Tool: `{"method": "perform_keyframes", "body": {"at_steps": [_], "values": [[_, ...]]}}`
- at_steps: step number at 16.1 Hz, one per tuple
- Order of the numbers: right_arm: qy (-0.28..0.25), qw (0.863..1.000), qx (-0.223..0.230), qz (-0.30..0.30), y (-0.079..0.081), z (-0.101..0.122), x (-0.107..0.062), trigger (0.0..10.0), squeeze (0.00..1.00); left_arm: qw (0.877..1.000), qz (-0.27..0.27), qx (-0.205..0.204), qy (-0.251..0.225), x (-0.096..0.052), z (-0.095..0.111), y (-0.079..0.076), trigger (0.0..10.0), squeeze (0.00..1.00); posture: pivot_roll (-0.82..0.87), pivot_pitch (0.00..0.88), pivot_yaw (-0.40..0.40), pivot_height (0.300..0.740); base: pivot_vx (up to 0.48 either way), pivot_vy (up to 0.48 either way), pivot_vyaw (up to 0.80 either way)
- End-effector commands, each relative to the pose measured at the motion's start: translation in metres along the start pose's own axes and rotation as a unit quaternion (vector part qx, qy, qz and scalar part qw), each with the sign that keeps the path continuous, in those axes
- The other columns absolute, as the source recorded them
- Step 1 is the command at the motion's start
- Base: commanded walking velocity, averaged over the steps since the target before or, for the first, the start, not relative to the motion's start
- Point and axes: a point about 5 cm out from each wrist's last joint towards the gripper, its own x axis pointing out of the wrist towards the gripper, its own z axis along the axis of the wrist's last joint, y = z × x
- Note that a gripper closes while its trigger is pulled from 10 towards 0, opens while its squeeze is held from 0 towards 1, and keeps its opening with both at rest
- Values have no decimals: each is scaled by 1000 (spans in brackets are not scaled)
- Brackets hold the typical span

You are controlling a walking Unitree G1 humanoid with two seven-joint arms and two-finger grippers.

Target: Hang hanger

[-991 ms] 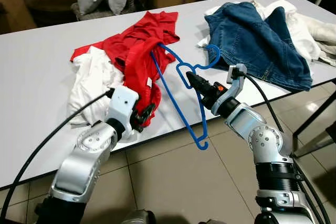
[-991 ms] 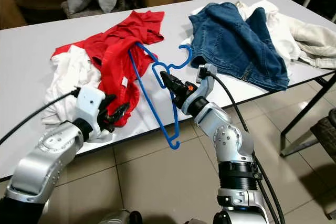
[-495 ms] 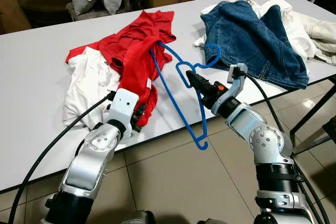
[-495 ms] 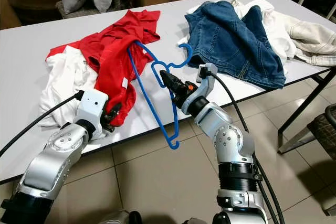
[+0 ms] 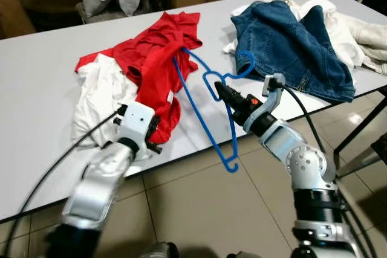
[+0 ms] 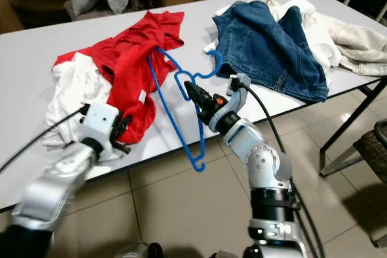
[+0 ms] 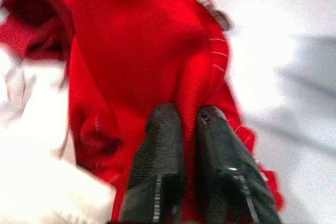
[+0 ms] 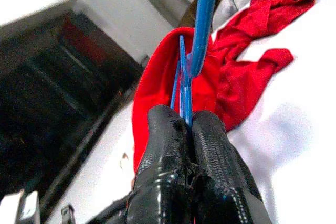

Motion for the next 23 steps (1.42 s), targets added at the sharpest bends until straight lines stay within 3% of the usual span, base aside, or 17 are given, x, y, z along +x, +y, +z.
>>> {"method": "perform_keyframes", "body": {"at_steps": [1, 3, 4, 7, 9, 11, 13, 16, 18, 19, 21, 22, 23], "values": [[-31, 999, 7, 3, 2, 9, 2, 10000, 0, 999, -28, 6, -20, -5, 11, -1, 0, 0, -72, 85, 53, 740, 0, 0, 0], [-76, 996, 56, -12, 0, 13, 19, 10000, 0, 994, -95, 41, -40, -17, 44, 7, 0, 0, -9, 93, 38, 740, 0, 0, 0], [-97, 991, 94, -5, 3, 15, 27, 10000, 0, 989, -123, 79, -34, -22, 53, 9, 0, 0, 9, 94, 38, 740, 0, 0, 0], [-119, 979, 162, 18, 17, 14, 46, 10000, 0, 981, -157, 109, -25, -30, 68, 6, 0, 0, 50, 98, 54, 740, 0, 0, 0], [-139, 970, 198, 17, 23, 12, 57, 10000, 0, 978, -169, 117, 9, -35, 61, 5, 0, 0, 67, 99, 63, 740, 0, 0, 0], [-150, 967, 205, 4, 23, 12, 62, 10000, 0, 977, -181, 112, 21, -40, 58, 3, 0, 0, 75, 95, 68, 740, 0, 0, 0], [-169, 955, 242, -17, 20, 12, 68, 10000, 0, 970, -215, 113, 27, -46, 61, -4, 0, 0, 79, 86, 72, 740, 0, 0, 0], [-175, 947, 268, -20, 23, 12, 75, 10000, 0, 967, -206, 148, 29, -39, 57, -10, 0, 0, 67, 79, 76, 740, 0, 0, 0], [-170, 953, 250, -31, 25, 12, 78, 10000, 0, 964, -198, 178, 15, -31, 59, -16, 0, 0, 59, 78, 76, 740, 0, 0, 0], [-148, 965, 214, -44, 25, 10, 81, 10000, 0, 963, -190, 189, 2, -26, 63, -20, 0, 0, 59, 78, 76, 740, 0, 0, 0], [-76, 990, 103, -57, 27, 2, 82, 10000, 0, 969, -138, 204, -32, -15, 72, -18, 0, 0, 41, 75, 65, 740, 0, 0, 0], [-59, 994, 70, -58, 27, 0, 81, 10000, 0, 970, -121, 206, -44, -13, 76, -15, 0, 0, 41, 75, 65, 740, 0, 0, 0], [-21, 998, 9, -62, 25, -2, 75, 10000, 0, 973, -82, 206, -72, -12, 85, -5, 0, 0, 30, 76, 59, 740, 0, 0, 0]]}}
